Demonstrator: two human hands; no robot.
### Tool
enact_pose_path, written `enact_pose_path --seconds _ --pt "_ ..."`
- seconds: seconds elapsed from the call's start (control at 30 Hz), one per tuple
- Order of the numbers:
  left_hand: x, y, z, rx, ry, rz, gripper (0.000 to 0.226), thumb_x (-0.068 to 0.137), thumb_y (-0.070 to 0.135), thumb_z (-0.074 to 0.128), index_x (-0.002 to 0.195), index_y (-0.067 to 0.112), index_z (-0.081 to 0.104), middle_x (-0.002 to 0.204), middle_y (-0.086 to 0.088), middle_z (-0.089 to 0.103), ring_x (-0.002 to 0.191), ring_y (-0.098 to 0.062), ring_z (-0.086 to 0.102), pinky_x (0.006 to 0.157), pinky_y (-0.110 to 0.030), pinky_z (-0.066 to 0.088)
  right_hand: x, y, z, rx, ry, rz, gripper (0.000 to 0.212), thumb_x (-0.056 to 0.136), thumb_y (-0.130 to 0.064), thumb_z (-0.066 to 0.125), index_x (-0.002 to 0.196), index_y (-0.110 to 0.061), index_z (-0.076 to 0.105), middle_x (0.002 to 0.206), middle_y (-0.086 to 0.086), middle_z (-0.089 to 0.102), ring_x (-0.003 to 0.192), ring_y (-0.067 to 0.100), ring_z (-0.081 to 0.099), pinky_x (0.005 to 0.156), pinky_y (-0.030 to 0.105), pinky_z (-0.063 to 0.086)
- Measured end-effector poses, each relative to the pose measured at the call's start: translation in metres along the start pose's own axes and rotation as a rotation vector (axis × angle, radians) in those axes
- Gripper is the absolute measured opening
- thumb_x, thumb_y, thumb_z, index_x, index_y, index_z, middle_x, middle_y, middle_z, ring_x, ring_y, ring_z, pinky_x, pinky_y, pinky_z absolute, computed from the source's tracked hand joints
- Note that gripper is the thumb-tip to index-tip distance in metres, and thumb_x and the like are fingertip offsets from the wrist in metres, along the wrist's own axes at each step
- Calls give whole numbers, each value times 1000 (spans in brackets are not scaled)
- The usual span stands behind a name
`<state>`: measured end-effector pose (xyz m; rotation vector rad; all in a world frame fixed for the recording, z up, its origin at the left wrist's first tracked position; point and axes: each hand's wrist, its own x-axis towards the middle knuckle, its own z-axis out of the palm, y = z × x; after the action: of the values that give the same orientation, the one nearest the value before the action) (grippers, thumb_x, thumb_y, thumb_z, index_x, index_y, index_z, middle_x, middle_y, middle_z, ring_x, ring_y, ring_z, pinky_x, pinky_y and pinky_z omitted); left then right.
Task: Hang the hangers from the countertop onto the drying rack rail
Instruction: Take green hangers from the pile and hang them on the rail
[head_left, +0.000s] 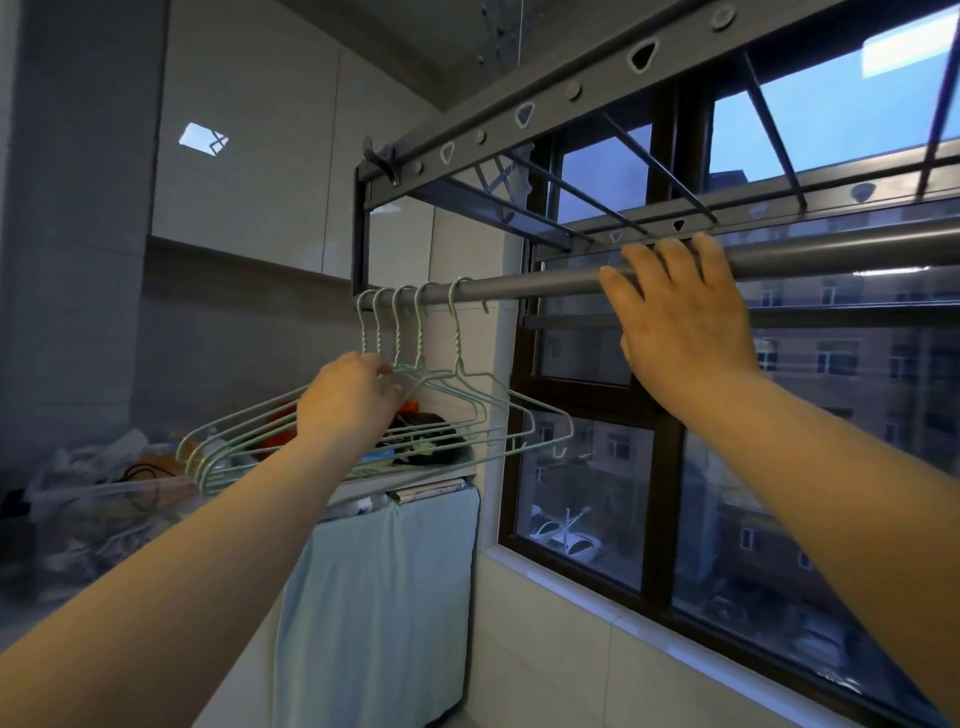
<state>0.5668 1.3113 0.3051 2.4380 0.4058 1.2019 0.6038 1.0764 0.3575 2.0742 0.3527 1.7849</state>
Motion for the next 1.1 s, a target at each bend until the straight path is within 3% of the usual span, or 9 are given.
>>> enact_pose_path --seconds 0.07,0.23,0.33,0.43,0.6,0.73,0.8,1.0,1.1 --pt "-5 4 -2 -2 50 57 33 92 25 48 121 10 56 126 -10 55 116 -28 50 86 -38 44 -7 1 0 -39 55 6 59 44 -20 87 100 -8 70 107 17 68 101 36 64 94 48 47" --pt "-38 24 -6 -112 52 164 28 92 21 47 117 12 59 116 -8 62 105 -26 56 79 -33 43 -35 10 -5 10 105 -58 52 46 -17 84 96 -8 72 103 16 70 99 34 65 96 47 22" --pt "-69 43 -14 -129 -14 190 26 92 23 48 115 16 59 112 -6 65 100 -25 59 75 -29 42 -54 26 -17 55 54 -92 57 40 -24 86 93 -9 73 100 14 71 93 31 68 96 48 28" --pt "-105 73 -20 -73 -85 243 29 93 29 46 118 19 57 114 -3 65 102 -24 60 74 -28 41 -82 56 -38 144 -14 -113 58 36 -25 86 91 -10 74 94 11 72 87 28 70 84 45 52" --pt "-179 152 -11 -207 -193 340 26 91 29 49 111 16 61 108 -8 68 101 -29 60 81 -37 49 -164 144 -83 241 -191 -94 34 61 -18 64 93 -10 73 90 7 72 80 25 70 87 37 45" --pt "-258 233 11 -337 -376 436 23 91 28 49 107 20 63 109 -7 69 104 -28 61 82 -34 48 -242 233 -153 225 -631 131 39 96 -22 40 134 -16 45 136 3 48 126 23 43 106 31 25" --pt "-306 280 18 -362 -477 524 22 92 29 47 106 22 62 108 -7 68 103 -29 61 80 -34 48 -288 277 -189 218 -795 343 41 97 -29 40 137 -20 41 138 4 46 127 24 40 105 33 28" --pt "-455 417 26 -470 -765 781 25 96 30 37 103 22 60 112 -4 64 105 -26 57 81 -32 45 -422 385 -301 320 -898 910 37 97 -25 45 128 -7 51 134 10 52 123 25 47 102 31 37" --pt "-539 485 21 -554 -957 904 24 94 29 38 80 31 56 104 -2 63 97 -23 59 71 -28 42 -485 432 -365 251 -886 1142 39 96 -27 45 131 -11 47 132 5 53 120 20 49 95 23 36"
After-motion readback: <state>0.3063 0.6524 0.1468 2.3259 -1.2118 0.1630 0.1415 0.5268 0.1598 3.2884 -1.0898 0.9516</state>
